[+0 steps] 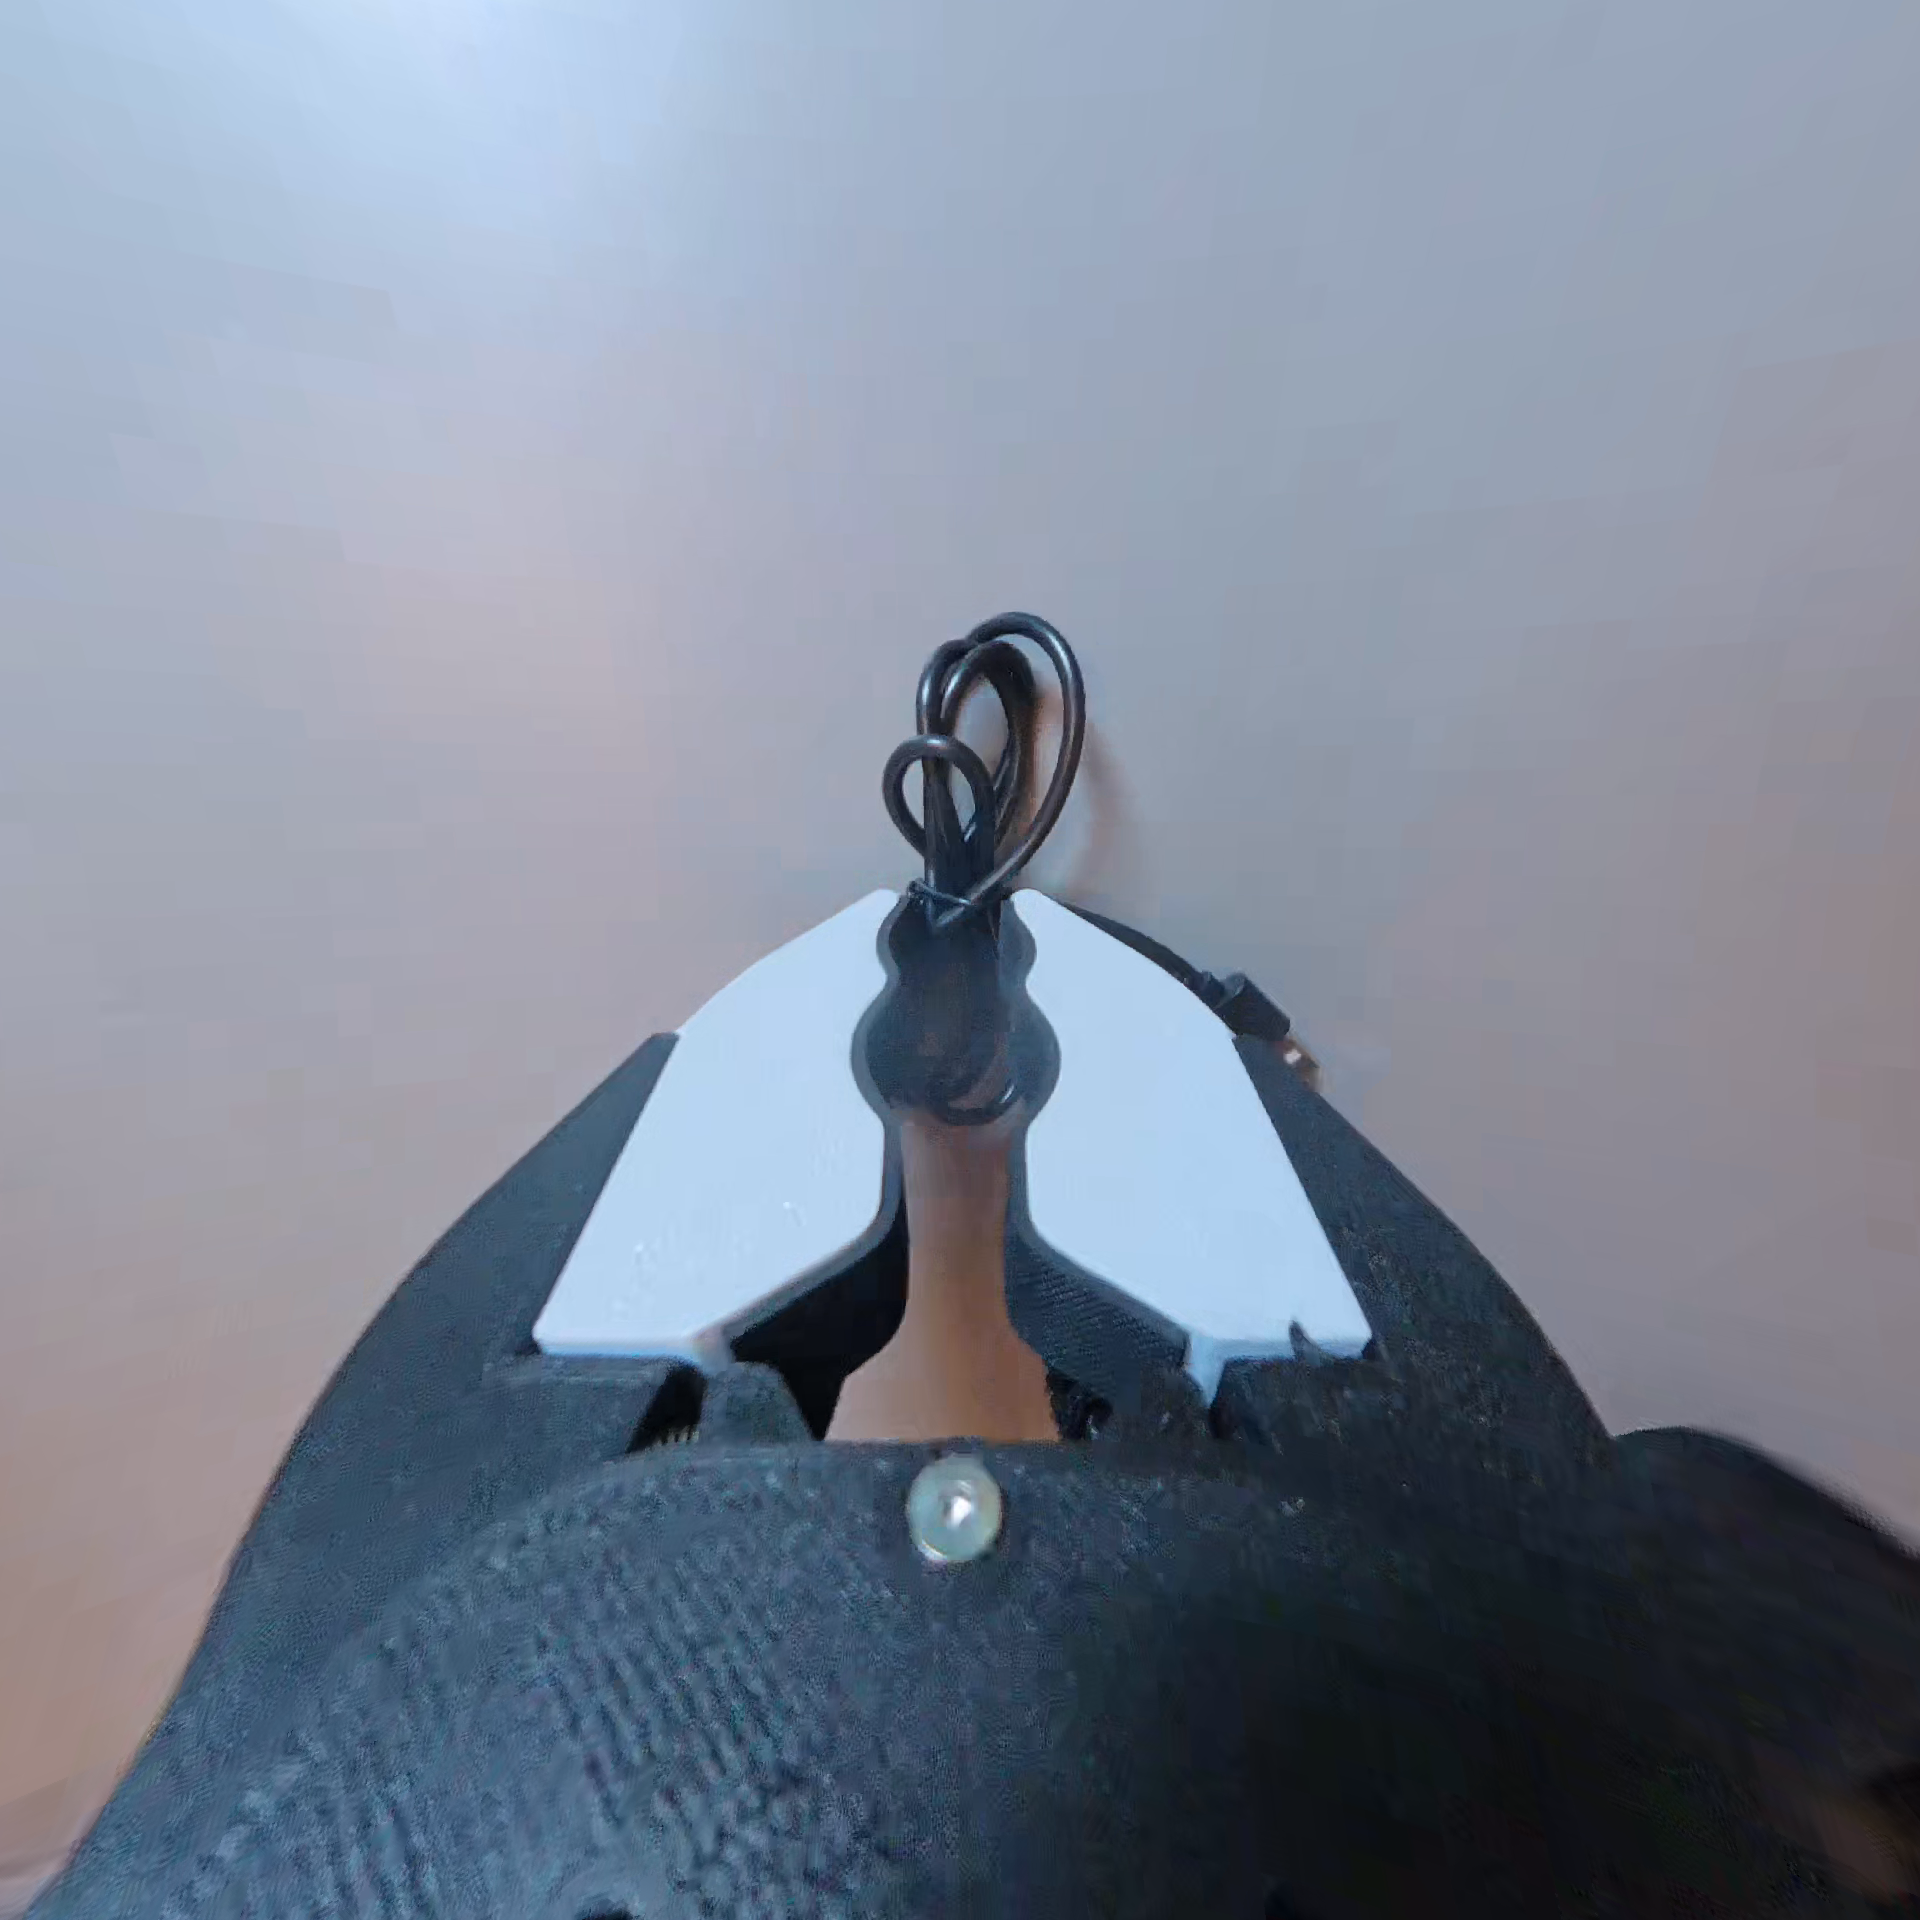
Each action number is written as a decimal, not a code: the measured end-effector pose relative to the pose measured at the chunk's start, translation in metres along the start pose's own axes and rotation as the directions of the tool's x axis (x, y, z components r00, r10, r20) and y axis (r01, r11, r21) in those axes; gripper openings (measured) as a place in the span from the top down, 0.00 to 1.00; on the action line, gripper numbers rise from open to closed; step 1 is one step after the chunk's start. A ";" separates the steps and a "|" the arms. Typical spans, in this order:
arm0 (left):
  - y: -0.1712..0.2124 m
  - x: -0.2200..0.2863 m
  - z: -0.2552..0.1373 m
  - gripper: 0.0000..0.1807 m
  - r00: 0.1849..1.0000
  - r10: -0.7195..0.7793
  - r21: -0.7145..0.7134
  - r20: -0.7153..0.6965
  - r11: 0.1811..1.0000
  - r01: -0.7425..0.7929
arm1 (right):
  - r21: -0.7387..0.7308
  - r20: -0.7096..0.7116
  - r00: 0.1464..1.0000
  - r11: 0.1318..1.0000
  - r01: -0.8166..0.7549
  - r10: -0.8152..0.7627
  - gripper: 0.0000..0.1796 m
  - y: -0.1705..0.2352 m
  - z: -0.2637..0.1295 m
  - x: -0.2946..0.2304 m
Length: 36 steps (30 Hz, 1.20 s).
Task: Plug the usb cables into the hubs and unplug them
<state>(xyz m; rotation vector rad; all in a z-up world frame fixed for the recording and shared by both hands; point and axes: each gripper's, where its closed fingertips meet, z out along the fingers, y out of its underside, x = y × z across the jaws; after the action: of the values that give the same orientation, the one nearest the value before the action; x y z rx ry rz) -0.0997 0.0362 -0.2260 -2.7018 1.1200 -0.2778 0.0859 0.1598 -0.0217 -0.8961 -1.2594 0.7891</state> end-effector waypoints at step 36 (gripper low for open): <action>0.074 0.052 -0.013 0.97 0.987 -0.133 -0.110 -0.087 0.986 0.123 | -0.004 0.072 0.997 0.999 -0.040 0.040 0.94 0.002 0.001 -0.009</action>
<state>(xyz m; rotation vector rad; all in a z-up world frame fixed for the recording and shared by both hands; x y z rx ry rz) -0.1165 -0.0535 -0.2276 -2.8863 1.0133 -0.3800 0.0838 0.1529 -0.0277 -0.9038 -1.3094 0.8585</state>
